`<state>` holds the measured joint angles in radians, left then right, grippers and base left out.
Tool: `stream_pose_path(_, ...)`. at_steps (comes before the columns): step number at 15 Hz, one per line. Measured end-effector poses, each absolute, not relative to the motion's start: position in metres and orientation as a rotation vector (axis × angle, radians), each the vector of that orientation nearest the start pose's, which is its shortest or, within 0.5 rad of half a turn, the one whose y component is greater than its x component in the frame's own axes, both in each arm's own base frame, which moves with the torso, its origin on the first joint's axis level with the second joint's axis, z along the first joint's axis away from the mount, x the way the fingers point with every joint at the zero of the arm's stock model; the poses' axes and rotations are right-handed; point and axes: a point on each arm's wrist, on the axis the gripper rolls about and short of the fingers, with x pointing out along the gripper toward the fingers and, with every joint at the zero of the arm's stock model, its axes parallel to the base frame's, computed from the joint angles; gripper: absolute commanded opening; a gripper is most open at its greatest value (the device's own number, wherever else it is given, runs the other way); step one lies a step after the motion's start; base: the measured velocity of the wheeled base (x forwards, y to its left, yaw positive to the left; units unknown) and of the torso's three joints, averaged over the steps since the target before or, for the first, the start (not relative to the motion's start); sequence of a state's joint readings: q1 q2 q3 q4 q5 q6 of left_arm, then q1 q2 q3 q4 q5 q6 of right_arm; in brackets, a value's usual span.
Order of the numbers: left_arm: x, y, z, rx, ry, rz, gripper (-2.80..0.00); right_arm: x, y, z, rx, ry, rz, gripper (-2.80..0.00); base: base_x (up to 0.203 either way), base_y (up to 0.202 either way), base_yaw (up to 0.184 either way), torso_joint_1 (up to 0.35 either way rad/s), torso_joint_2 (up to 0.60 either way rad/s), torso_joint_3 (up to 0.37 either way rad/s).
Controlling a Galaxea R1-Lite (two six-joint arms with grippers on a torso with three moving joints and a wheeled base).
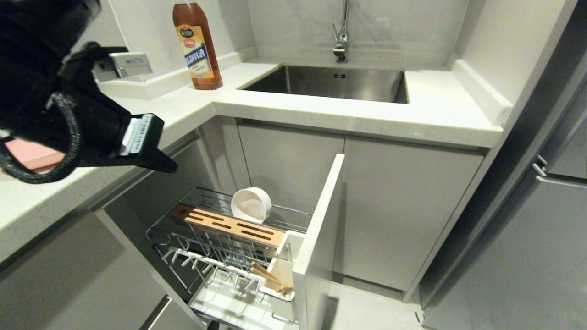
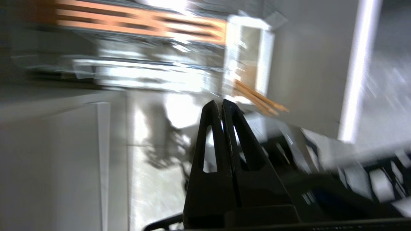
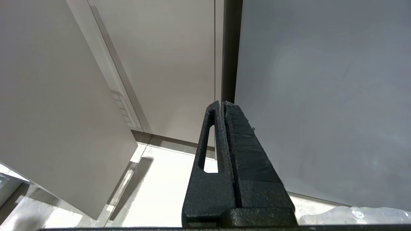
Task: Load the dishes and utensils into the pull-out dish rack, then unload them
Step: Pick up the plate and place it in the cupboard
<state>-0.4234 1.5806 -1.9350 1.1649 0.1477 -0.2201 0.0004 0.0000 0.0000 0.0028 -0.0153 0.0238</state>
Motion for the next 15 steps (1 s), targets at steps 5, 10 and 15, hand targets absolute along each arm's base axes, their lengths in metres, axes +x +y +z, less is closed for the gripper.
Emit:
stream_pose_path(5, 0.183, -0.044, 0.382, -0.007, 0.569, 0.169, -2.80, -0.023, 0.000, 0.075, 0.024, 0.003, -0.015, -2.80, 0.000, 0.000, 0.000, 0.000, 0.00, 0.000)
stream_pose_path(10, 0.228, -0.018, 0.395, -0.033, 0.340, 0.429, -2.80, -0.023, 0.000, 0.075, 0.024, 0.003, -0.014, -2.80, 0.000, 0.000, 0.000, 0.000, 0.00, 0.000)
stream_pose_path(15, 0.277, -0.008, 0.377, 0.020, 0.349, 0.511, 0.00, -0.023, 0.000, 0.075, 0.024, 0.003, -0.015, -2.80, 0.000, 0.000, 0.000, 0.000, 0.00, 0.000)
